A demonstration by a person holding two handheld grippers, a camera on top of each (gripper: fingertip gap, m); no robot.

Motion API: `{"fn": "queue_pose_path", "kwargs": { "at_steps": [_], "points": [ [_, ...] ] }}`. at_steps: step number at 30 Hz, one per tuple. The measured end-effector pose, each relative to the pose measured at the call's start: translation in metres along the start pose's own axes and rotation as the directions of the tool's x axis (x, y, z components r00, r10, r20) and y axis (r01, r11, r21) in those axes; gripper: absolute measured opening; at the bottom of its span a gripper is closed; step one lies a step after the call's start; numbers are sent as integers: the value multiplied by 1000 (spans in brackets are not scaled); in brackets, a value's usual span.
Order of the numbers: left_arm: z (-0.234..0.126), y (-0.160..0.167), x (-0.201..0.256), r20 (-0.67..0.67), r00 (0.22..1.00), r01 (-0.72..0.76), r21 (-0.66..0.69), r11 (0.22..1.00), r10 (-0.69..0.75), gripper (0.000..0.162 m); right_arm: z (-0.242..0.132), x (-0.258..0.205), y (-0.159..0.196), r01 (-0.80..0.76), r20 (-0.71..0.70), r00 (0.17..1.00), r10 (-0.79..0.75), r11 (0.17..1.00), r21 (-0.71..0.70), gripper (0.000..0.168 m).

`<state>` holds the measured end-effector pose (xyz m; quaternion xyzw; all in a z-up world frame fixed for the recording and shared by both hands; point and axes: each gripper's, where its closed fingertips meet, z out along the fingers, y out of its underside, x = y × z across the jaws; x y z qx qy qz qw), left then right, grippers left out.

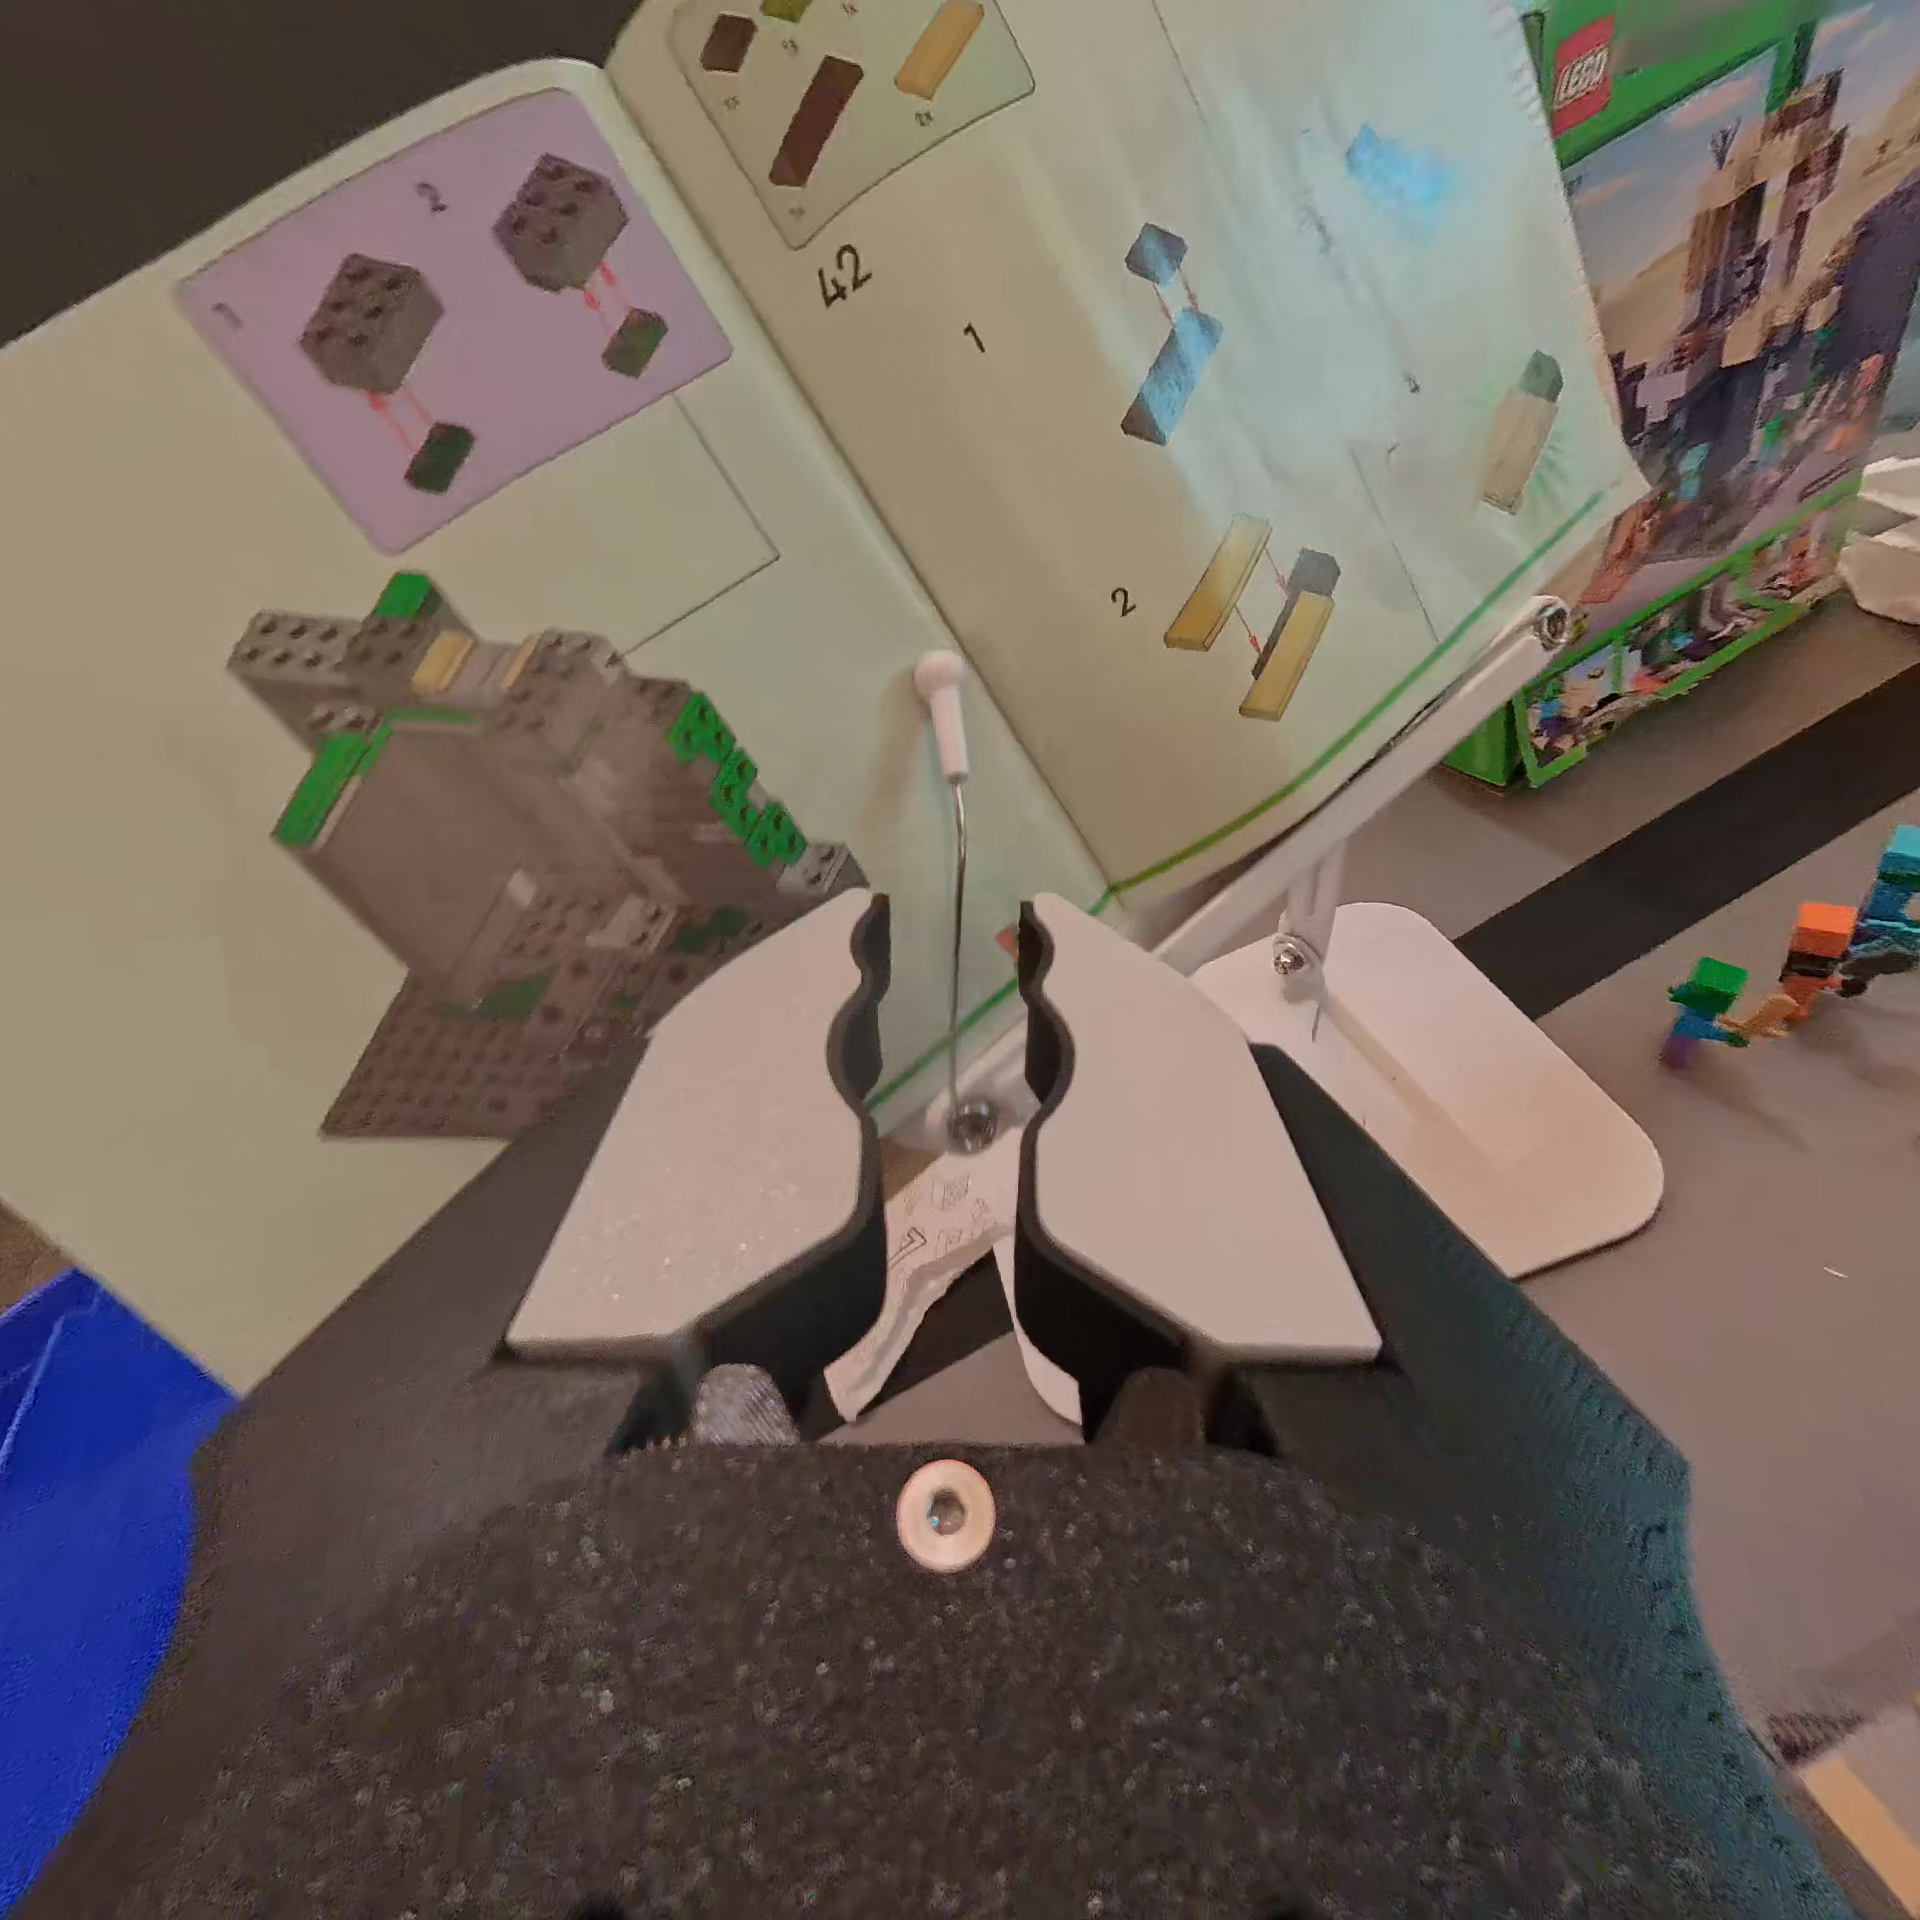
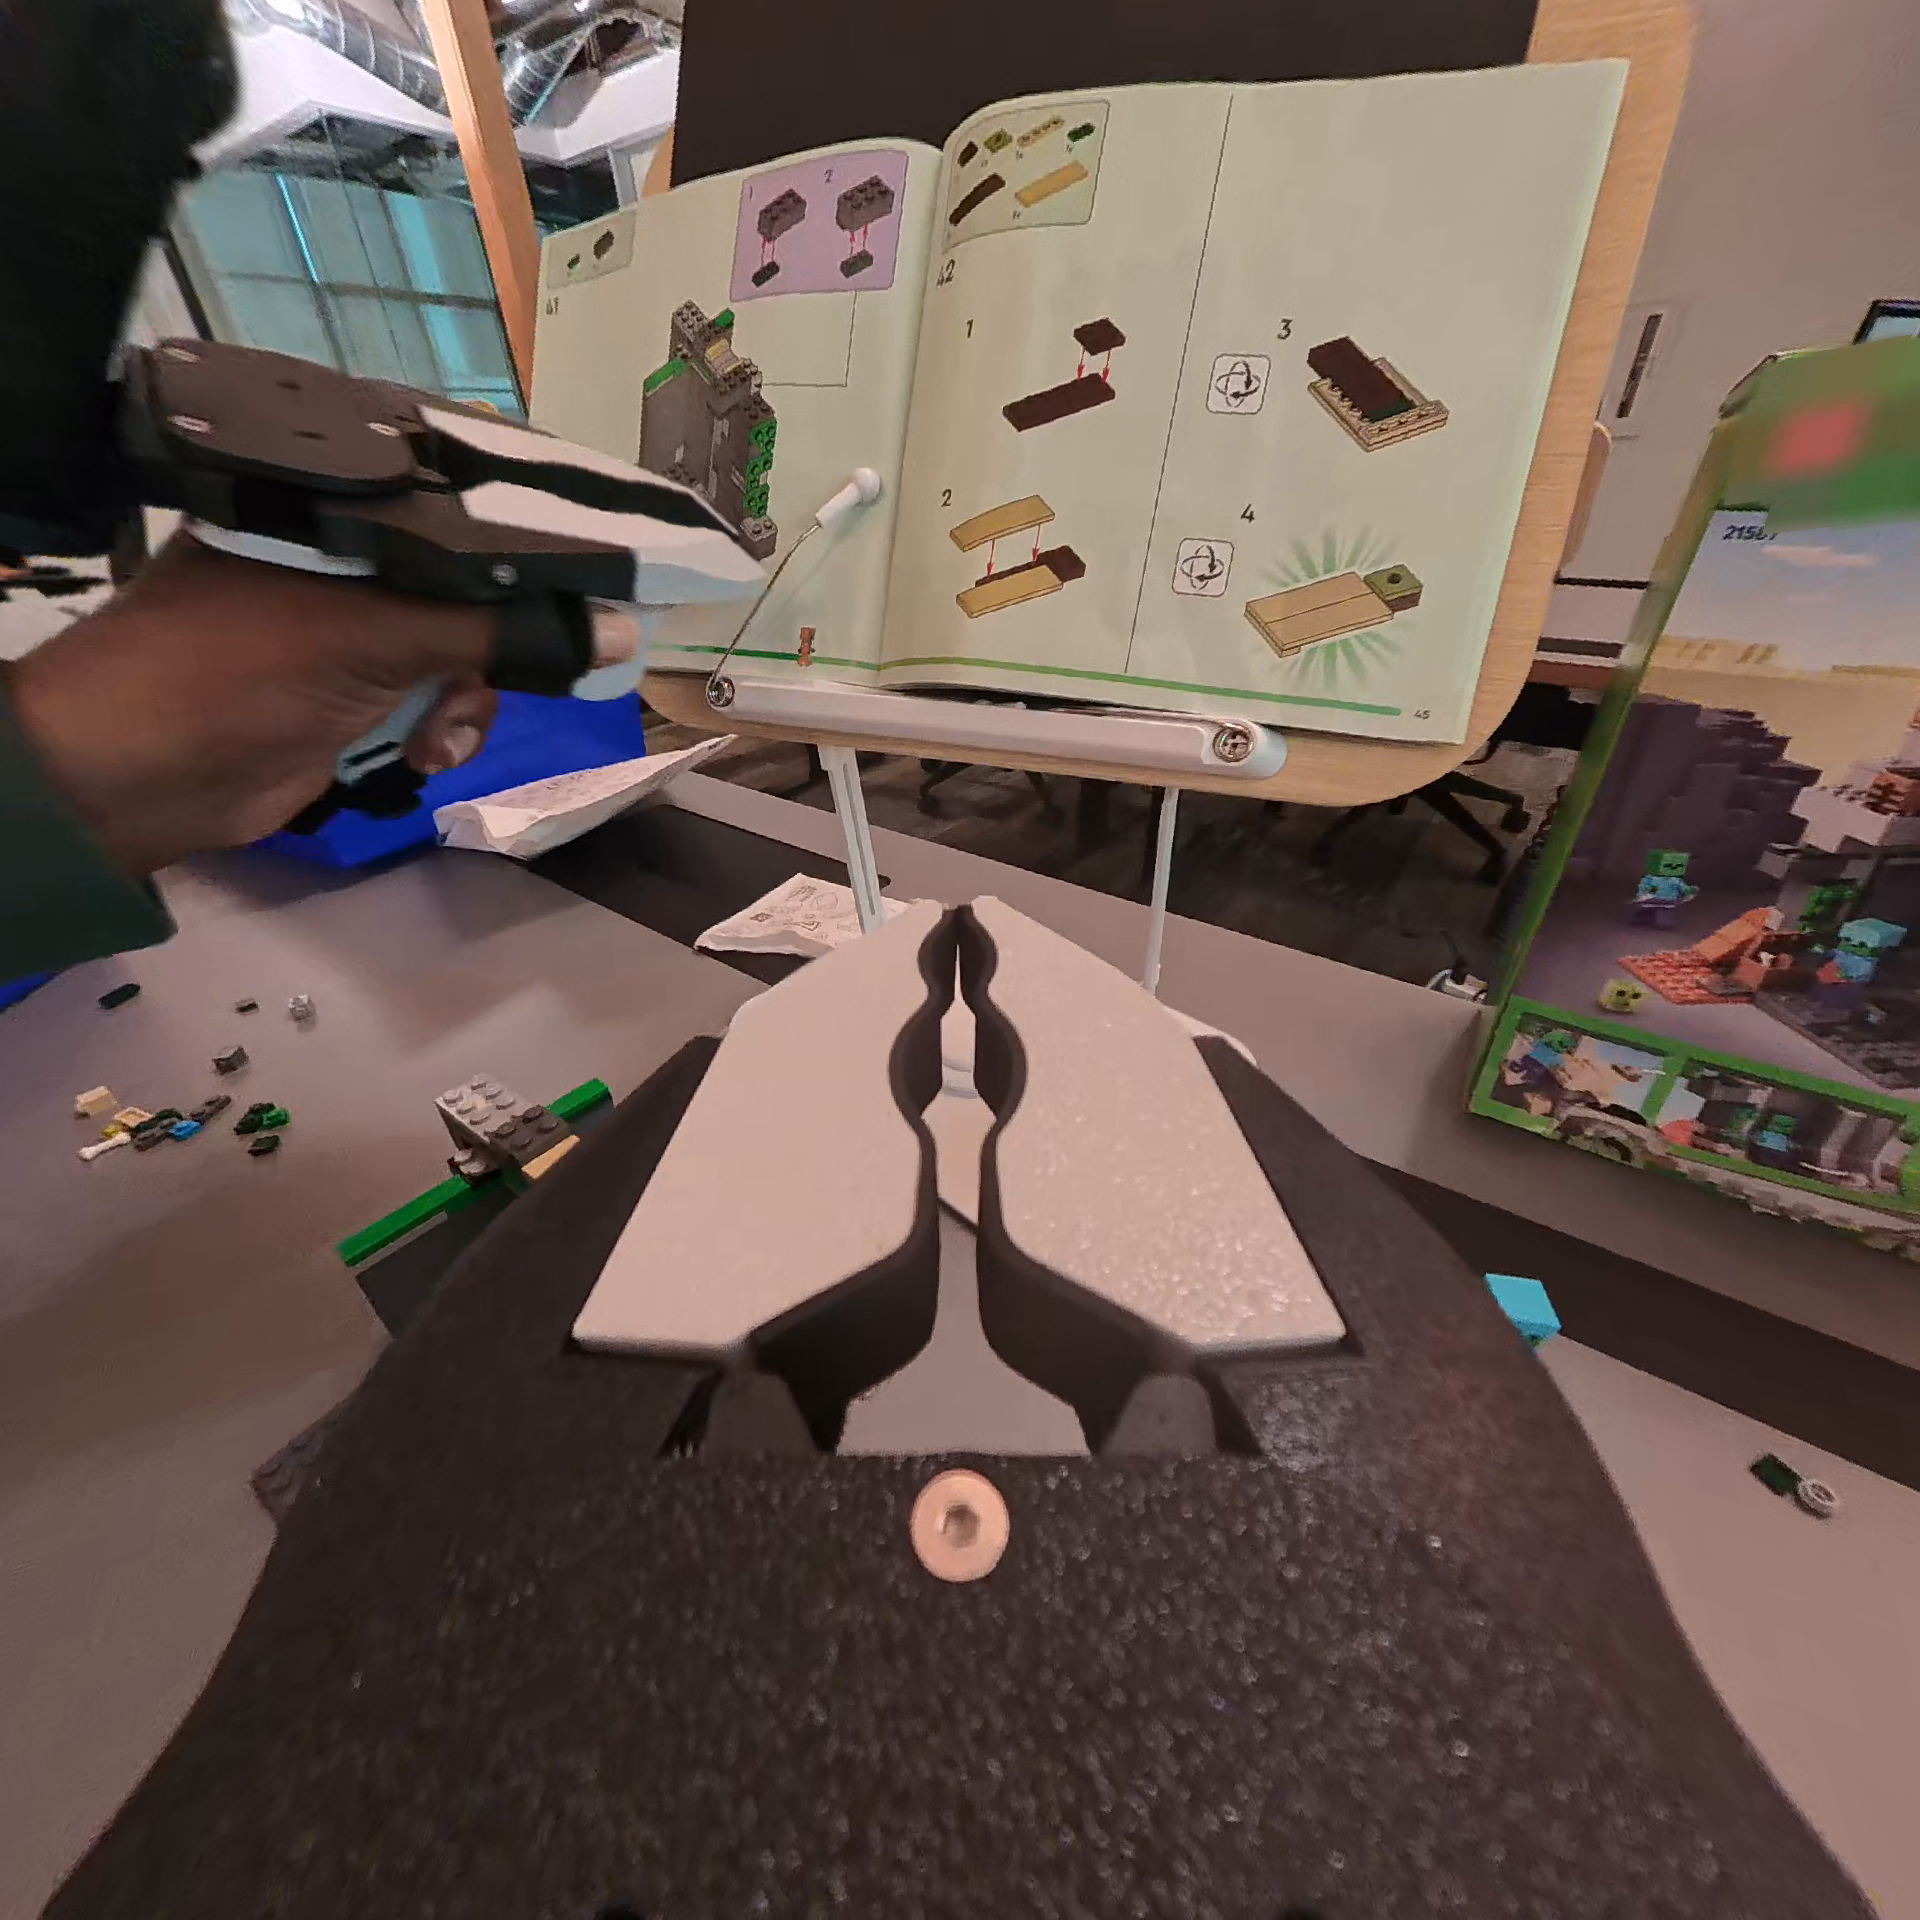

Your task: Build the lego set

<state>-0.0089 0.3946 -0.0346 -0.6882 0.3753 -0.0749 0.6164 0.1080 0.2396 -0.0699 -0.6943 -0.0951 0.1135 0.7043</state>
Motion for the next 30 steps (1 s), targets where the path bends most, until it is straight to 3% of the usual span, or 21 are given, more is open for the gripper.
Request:
{"fn": "queue_pose_path", "kwargs": {
  "at_steps": [4,10,15,25,30],
  "points": [
    [18,-7,5,22,999,-48,-29,998,48,20,-2,6,-5,-5,-14,1000,6,1000,17,0],
    [26,-3,0,99,994,-41,-57,998,47,1,-7,21,-14,10,-81,997,-7,999,43,0],
    [23,-3,-3,127,992,5,-35,999,-1,0,-9,23,-19,38,-102,994,-33,998,53,0],
    [5,8,-35,194,958,212,28,977,-213,4,-9,27,-18,49,-114,993,-43,998,50,0],
    [-7,29,-50,190,899,390,64,918,-395,6,-8,24,-18,55,-110,993,-50,997,48,0]
  ]
}}
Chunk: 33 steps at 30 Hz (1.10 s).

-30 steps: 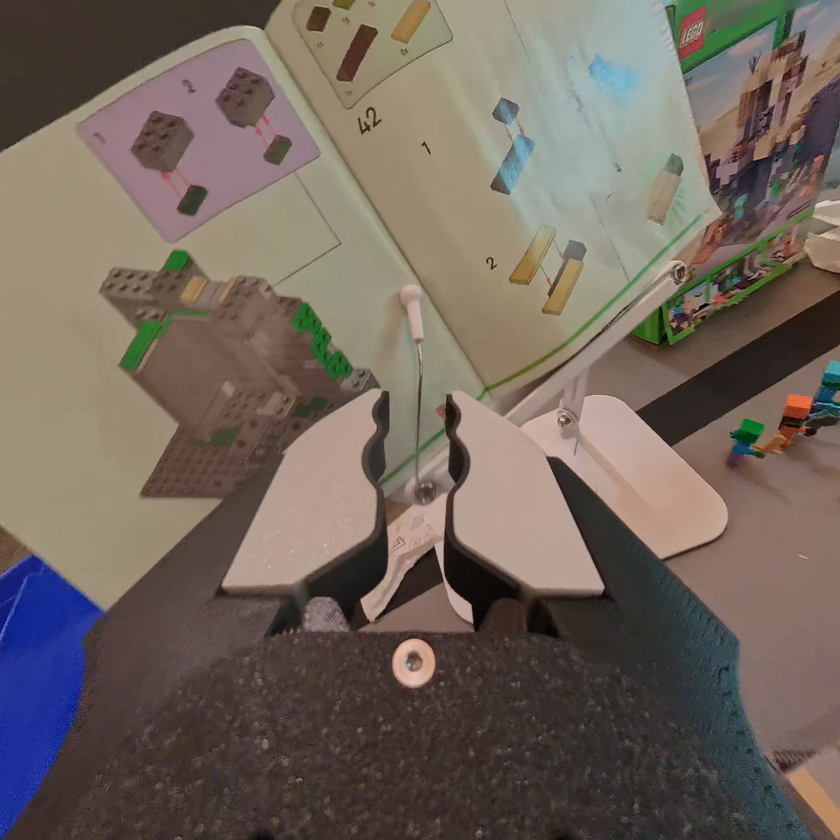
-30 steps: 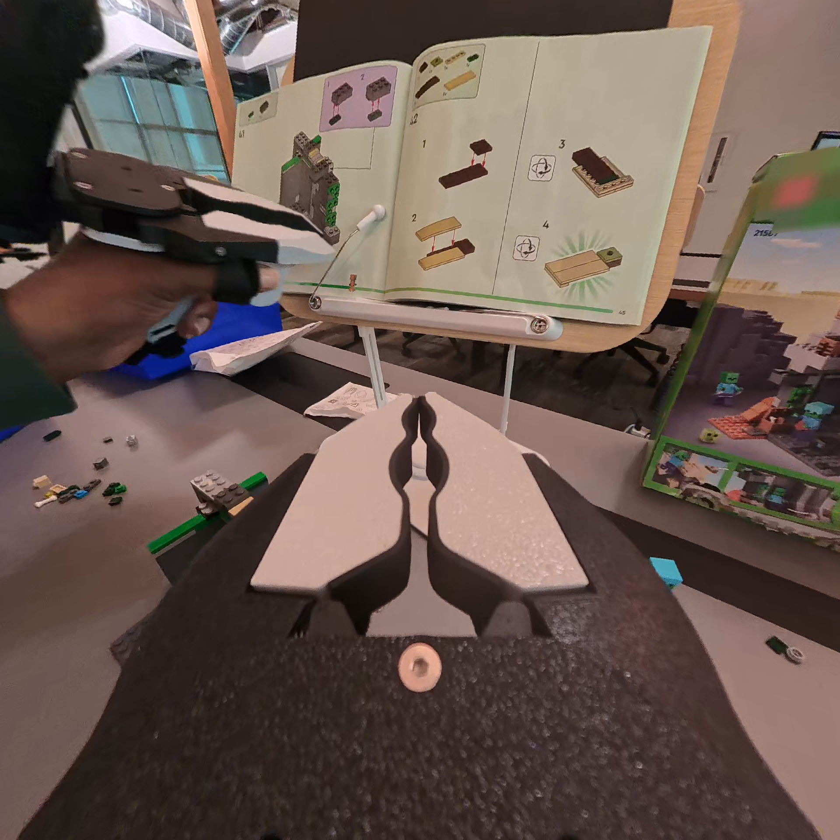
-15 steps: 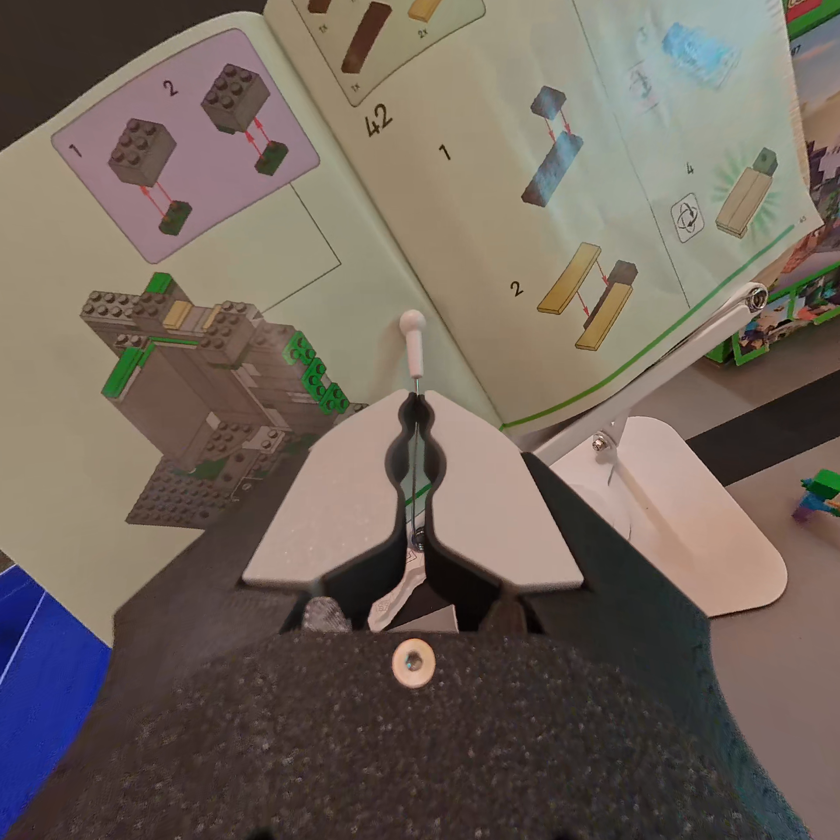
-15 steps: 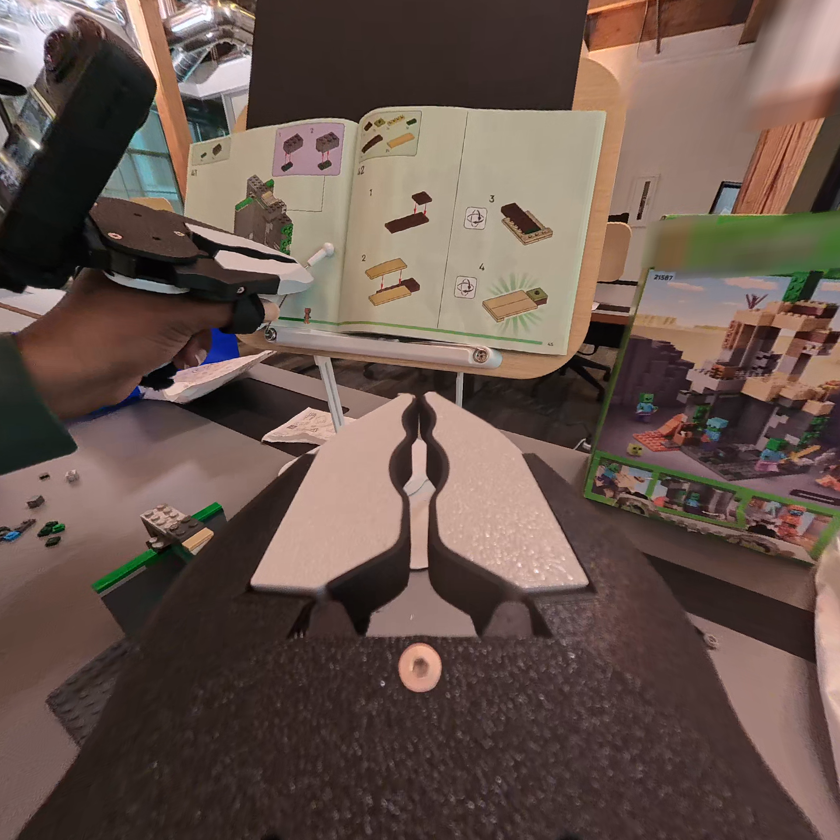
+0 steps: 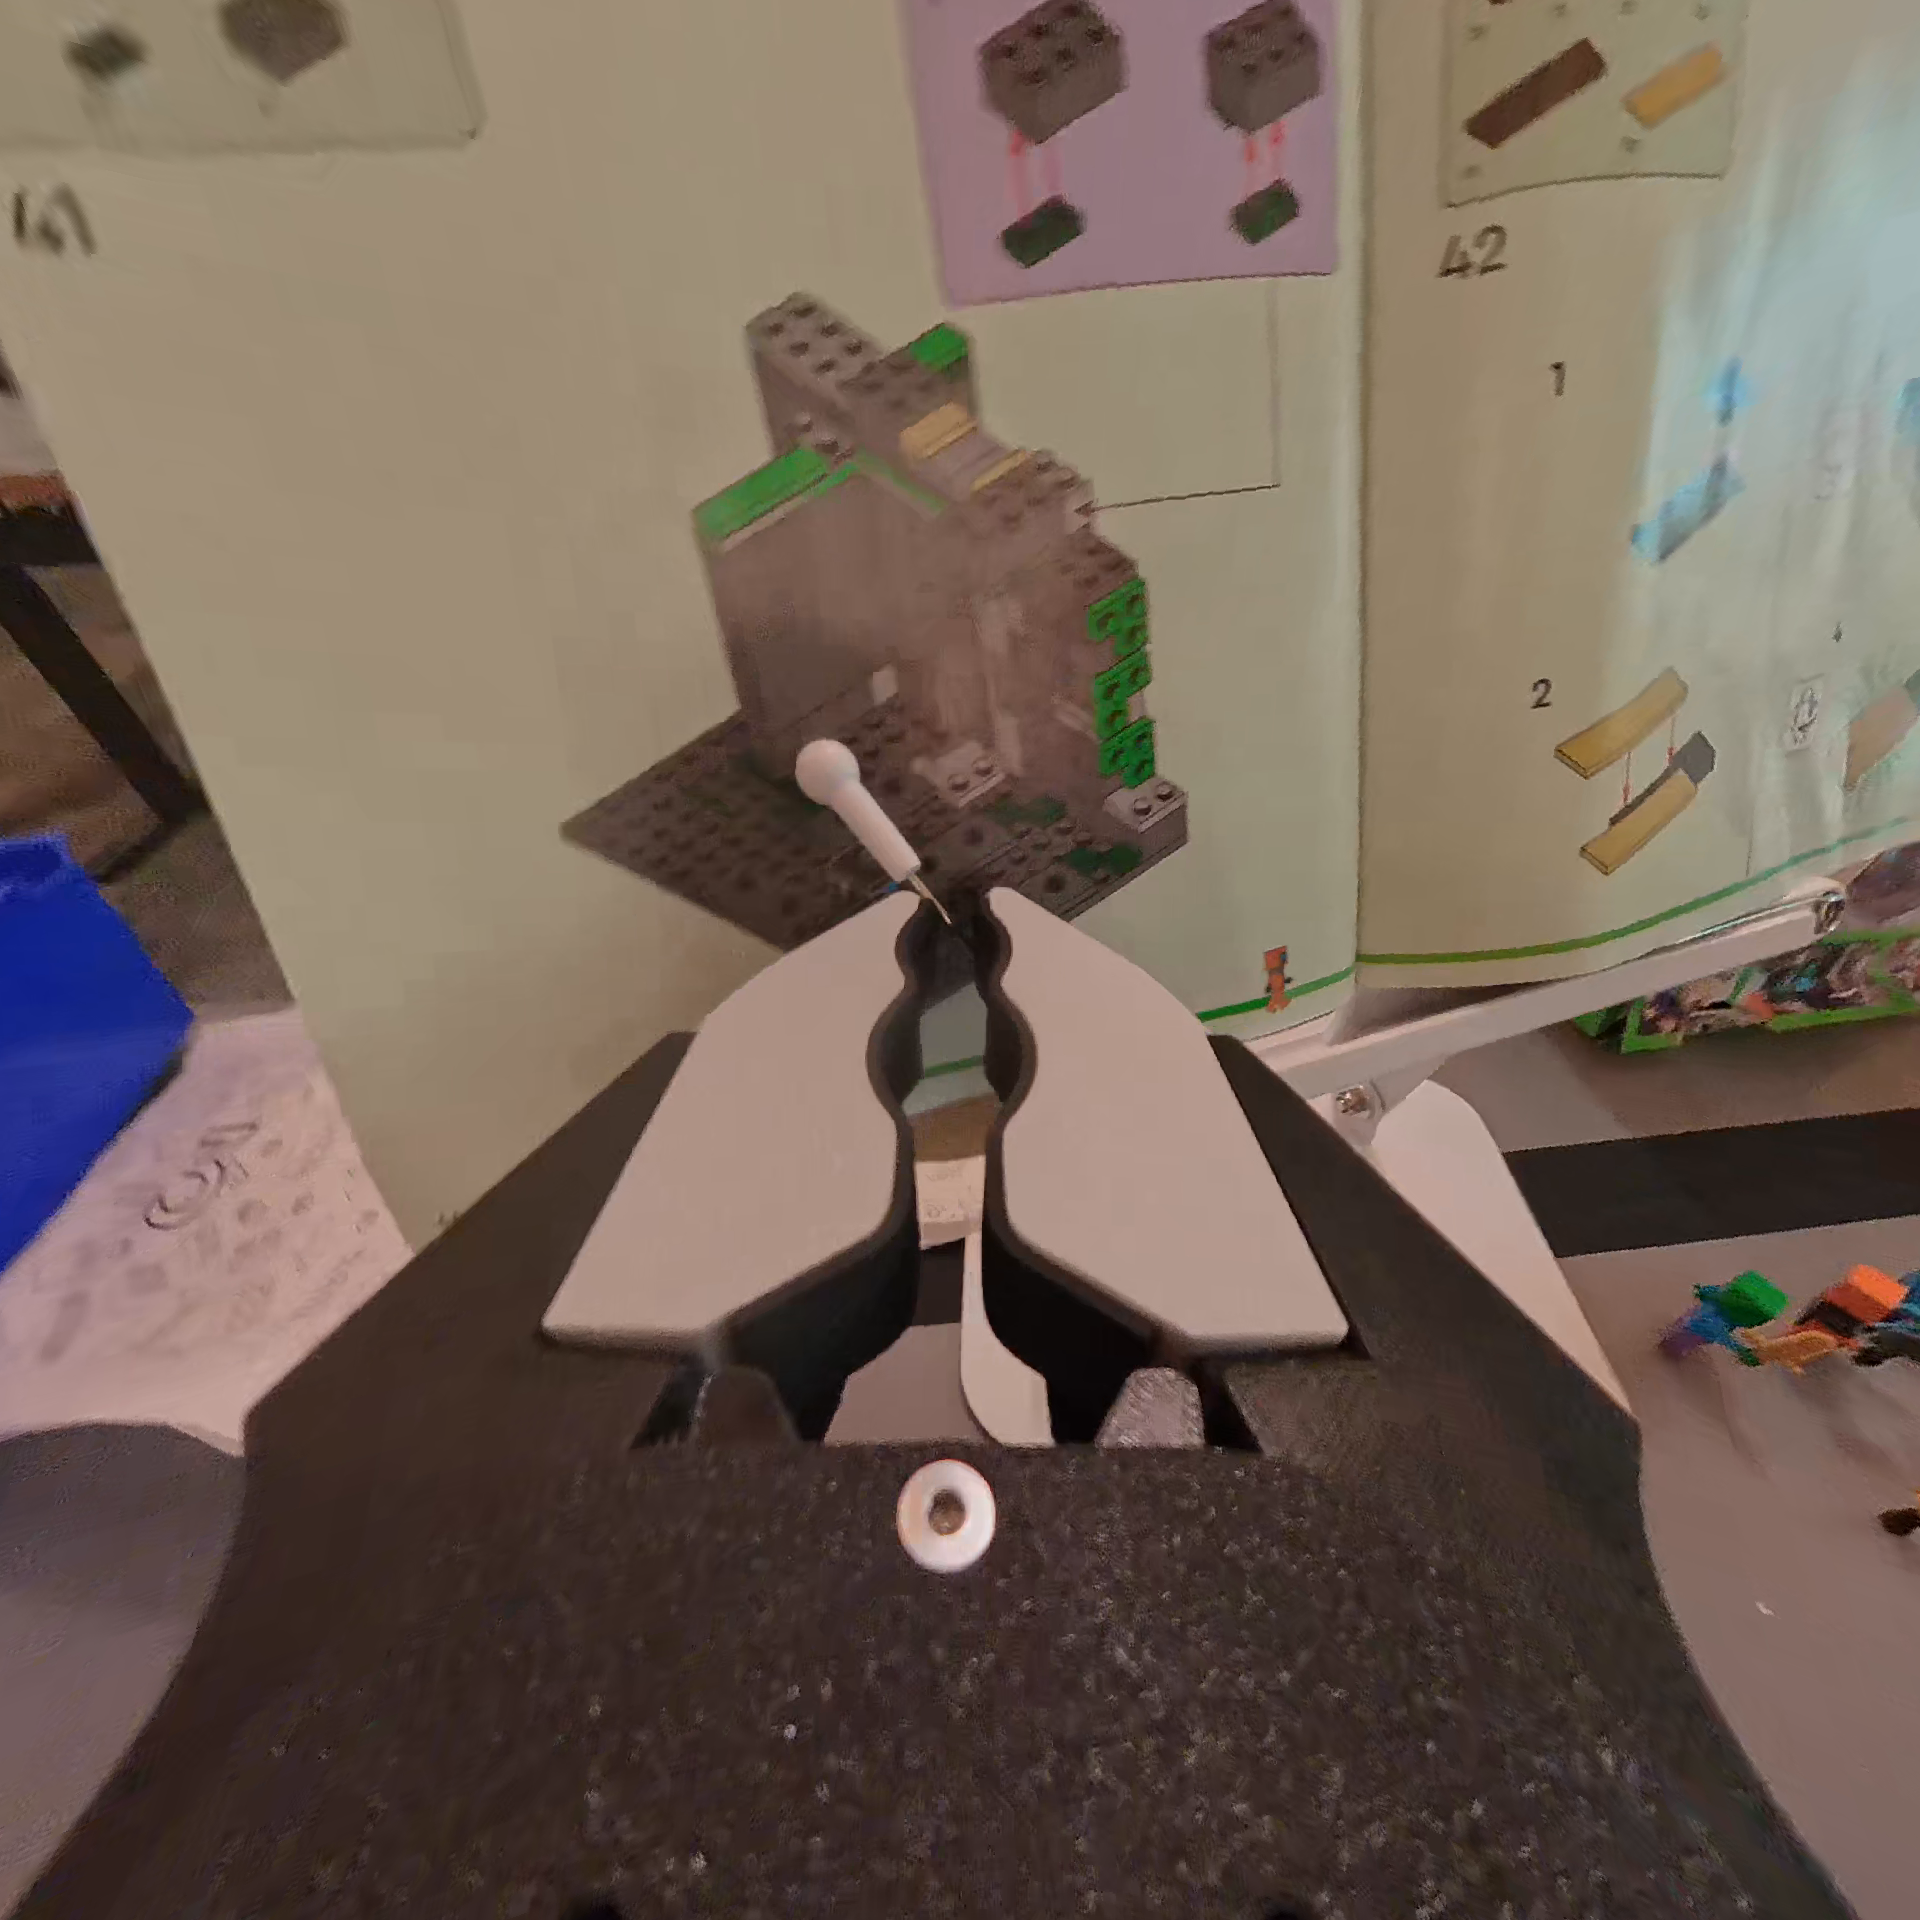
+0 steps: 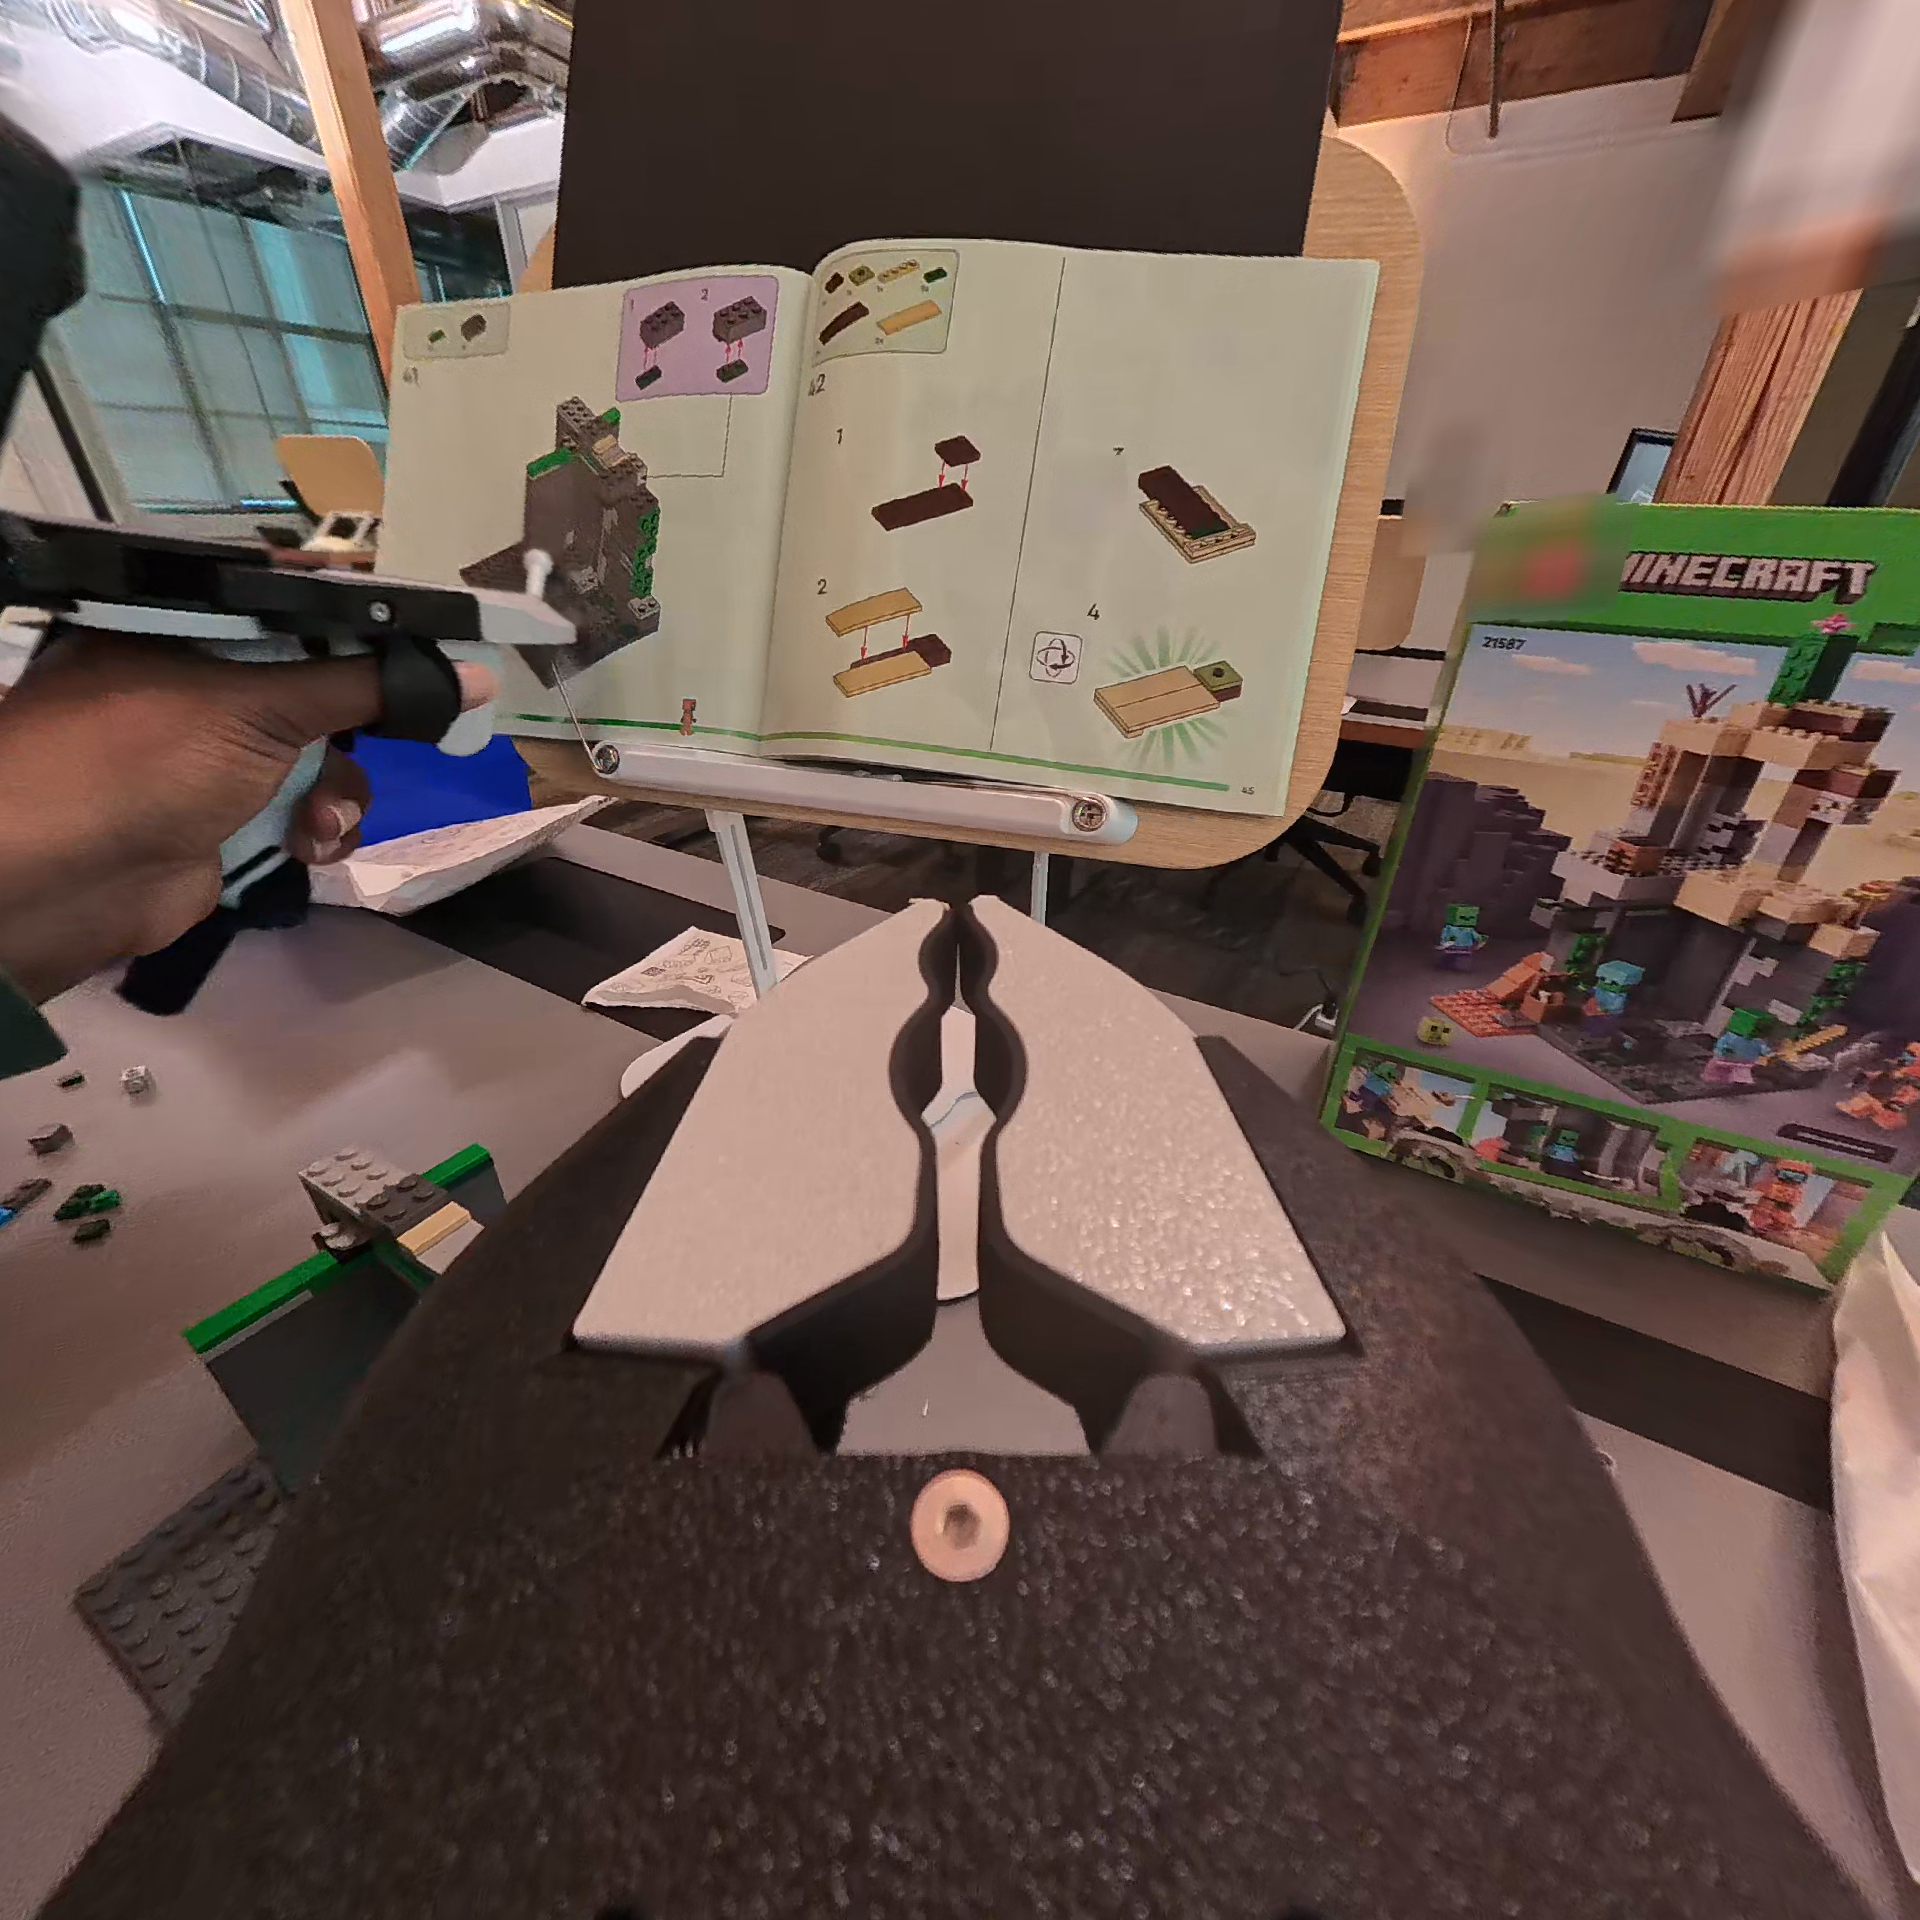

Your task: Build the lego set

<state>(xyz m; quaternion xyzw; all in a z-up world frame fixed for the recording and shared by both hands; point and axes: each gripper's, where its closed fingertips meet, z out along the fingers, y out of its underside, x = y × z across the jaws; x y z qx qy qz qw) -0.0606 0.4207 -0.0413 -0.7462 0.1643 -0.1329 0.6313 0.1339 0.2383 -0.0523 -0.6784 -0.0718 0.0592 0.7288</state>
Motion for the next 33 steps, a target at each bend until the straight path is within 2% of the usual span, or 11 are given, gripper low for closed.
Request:
{"fn": "queue_pose_path", "kwargs": {
  "at_steps": [4,9,19,23,24,26,33],
  "points": [
    [-6,13,-10,-20,986,169,6,986,-168,9,1,-2,2,8,4,1000,-8,1000,-7,0],
    [-11,28,-14,-55,930,365,9,931,-364,10,2,-4,5,13,7,1000,-13,1000,-13,0],
    [-18,48,-13,-112,841,531,-16,847,-529,13,3,-9,11,29,13,1000,-28,999,-31,0],
    [-25,49,-10,-123,861,495,-17,869,-493,16,2,-9,9,43,11,999,-43,999,-28,0],
    [-28,49,-10,-113,879,464,-15,886,-463,12,2,-8,8,43,11,999,-42,999,-26,0],
    [-36,48,-12,-87,921,380,7,925,-378,15,2,-8,7,44,13,999,-43,999,-25,0],
    [-59,35,-2,-66,992,113,50,992,-110,14,9,5,-3,118,3,993,-118,993,-26,0]
  ]
}}
